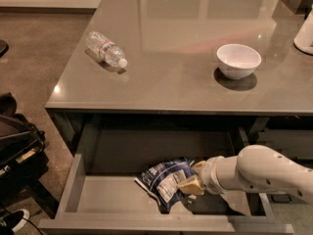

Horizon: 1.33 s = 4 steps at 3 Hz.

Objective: Pick blue chip bag from top drawer and place on counter

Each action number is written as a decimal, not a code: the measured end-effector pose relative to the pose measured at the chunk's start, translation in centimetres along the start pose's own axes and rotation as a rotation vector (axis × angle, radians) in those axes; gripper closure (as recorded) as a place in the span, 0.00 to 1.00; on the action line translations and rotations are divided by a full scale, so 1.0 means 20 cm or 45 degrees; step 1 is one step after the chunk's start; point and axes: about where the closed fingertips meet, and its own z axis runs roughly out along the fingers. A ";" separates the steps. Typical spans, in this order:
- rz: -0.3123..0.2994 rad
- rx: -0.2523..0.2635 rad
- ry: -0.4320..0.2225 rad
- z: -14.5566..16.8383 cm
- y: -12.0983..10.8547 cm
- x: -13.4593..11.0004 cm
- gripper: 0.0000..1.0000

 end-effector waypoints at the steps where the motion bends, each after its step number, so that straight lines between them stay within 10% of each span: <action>1: 0.000 0.000 0.000 0.00 0.00 0.00 0.87; 4: -0.070 -0.004 -0.014 -0.33 0.02 -0.19 1.00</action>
Offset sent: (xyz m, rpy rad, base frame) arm 0.0000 0.0000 0.0000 0.0000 0.0000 0.0000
